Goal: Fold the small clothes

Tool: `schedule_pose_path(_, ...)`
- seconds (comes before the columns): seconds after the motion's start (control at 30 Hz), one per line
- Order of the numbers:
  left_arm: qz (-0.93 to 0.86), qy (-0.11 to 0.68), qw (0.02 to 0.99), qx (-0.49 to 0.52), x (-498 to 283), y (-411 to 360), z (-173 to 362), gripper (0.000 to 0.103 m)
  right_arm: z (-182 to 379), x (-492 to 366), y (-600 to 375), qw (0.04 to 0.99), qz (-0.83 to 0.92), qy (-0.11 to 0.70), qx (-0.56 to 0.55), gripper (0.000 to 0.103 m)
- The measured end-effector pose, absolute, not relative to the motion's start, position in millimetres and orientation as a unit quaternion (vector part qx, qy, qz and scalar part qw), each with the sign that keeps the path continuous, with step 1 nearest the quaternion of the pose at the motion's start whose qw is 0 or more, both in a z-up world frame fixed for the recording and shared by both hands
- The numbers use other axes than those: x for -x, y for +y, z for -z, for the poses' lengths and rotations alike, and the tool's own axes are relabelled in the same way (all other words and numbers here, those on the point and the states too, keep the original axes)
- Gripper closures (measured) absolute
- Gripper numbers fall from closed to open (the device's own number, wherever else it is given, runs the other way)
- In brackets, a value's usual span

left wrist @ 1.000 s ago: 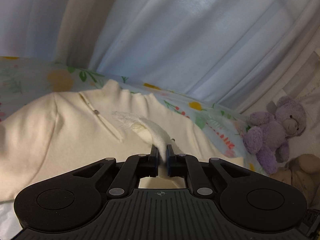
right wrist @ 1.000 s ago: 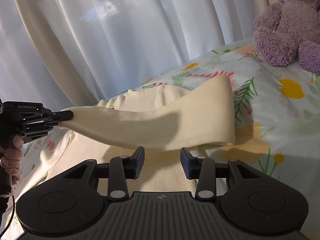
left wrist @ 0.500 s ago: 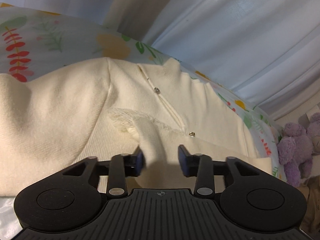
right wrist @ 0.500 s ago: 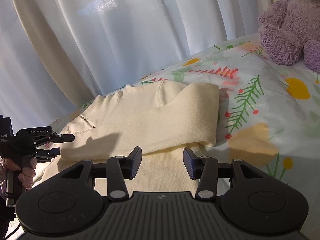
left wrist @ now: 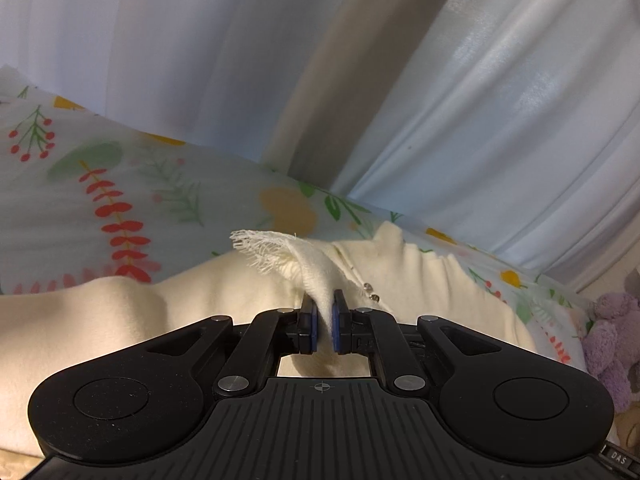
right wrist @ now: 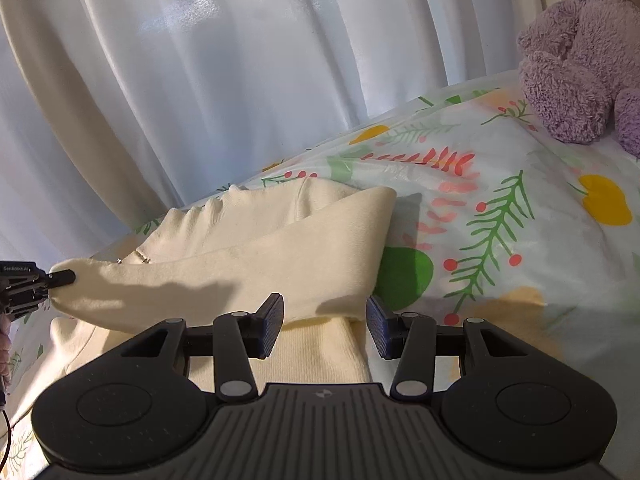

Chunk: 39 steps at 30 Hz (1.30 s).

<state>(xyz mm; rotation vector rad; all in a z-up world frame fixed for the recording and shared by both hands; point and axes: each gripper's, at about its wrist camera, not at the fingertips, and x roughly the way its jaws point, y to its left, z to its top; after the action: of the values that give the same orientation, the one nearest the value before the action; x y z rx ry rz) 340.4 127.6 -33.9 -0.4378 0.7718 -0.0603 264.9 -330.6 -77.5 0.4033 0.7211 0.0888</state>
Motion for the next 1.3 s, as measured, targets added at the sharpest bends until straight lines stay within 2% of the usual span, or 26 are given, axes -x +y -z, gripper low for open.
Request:
schedule_pose_path(0.3,0.017,0.392,0.894,0.215,-339,139,55,0.094,89,-321,-335,0.909,-0.036,0.372,-0.184,0.060)
schedule_pose_path(0.37,0.022,0.396,0.894,0.211,-338,139,58,0.094,93,-331,-334,0.907,-0.030,0.380,-0.177,0.067)
schedule_pose_path(0.43,0.023,0.398,0.893,0.208,-338,138,60,0.094,95,-337,-329,0.911,-0.033,0.380,-0.157,0.082)
schedule_pose_path(0.5,0.025,0.399,0.892,0.209,-338,138,62,0.094,95,-339,-323,0.918,-0.037,0.375,-0.127,0.094)
schedule_pose_path(0.53,0.026,0.398,0.892,0.210,-338,138,62,0.094,94,-339,-319,0.924,-0.035,0.367,-0.105,0.095)
schedule_pose_path(0.67,0.047,0.389,0.893,0.222,-338,135,63,0.094,91,-339,-316,0.940,0.001,0.335,-0.070,0.096)
schedule_pose_path(0.83,0.040,0.404,0.894,0.188,-342,121,73,0.094,103,-346,-321,0.939,0.023,0.336,-0.062,0.096)
schedule_pose_path(1.03,0.039,0.417,0.885,0.203,-340,127,81,0.091,101,-347,-315,0.939,0.018,0.343,-0.018,0.094)
schedule_pose_path(1.17,0.018,0.407,0.889,0.208,-333,130,73,0.078,87,-336,-300,0.943,0.031,0.331,0.010,0.084)
schedule_pose_path(1.3,0.019,0.400,0.893,0.208,-328,130,70,0.077,85,-319,-274,0.949,-0.039,0.309,0.039,0.080)
